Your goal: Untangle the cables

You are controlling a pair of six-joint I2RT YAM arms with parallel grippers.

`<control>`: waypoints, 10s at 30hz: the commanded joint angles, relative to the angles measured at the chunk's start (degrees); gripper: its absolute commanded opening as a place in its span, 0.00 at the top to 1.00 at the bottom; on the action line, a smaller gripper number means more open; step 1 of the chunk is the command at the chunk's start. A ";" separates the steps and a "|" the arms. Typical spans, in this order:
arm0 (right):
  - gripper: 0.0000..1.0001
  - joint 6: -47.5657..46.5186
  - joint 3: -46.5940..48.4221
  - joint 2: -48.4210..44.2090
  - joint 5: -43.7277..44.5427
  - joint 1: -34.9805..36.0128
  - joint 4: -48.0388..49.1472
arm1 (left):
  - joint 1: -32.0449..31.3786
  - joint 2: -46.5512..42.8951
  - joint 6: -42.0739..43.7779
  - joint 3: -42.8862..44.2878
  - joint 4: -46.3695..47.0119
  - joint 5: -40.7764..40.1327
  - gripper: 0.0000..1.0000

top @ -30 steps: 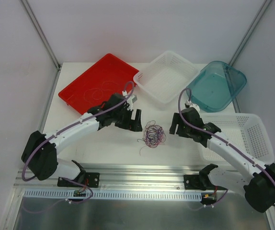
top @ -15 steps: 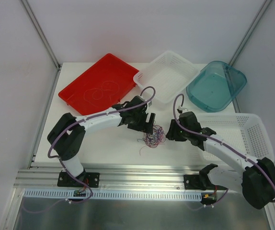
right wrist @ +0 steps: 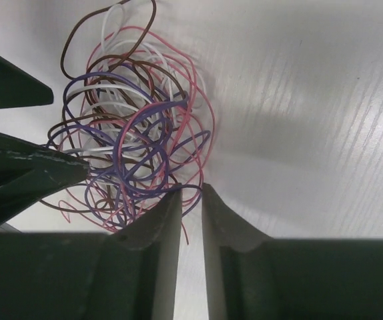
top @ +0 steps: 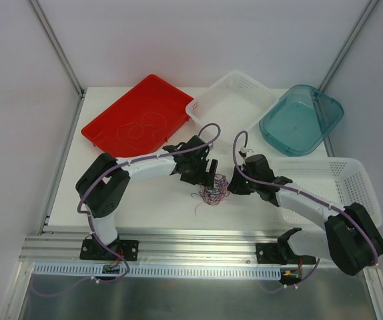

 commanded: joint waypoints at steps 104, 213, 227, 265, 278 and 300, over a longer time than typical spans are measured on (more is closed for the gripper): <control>0.99 1.92 47.10 -12.74 -0.44 5.67 -20.34 | -5.62 -23.36 1.78 -17.98 45.44 -3.45 0.03; 0.02 3.68 21.79 -28.81 23.46 10.60 -39.32 | 13.80 -14.49 22.17 31.48 14.77 -9.52 1.00; 0.00 0.96 20.39 -33.04 23.64 10.51 -40.56 | 13.80 19.43 18.21 56.71 17.06 -3.37 0.93; 0.02 -8.86 21.52 -25.76 26.36 9.72 -33.63 | 17.05 24.12 20.31 53.05 3.35 0.33 0.01; 0.20 -17.68 31.37 1.22 1.95 -3.37 -0.94 | 16.44 14.18 24.89 42.84 -0.61 -4.07 0.01; 0.41 -12.58 39.19 28.66 -24.61 -10.85 26.85 | 16.35 11.63 20.58 45.74 -5.18 -1.26 0.01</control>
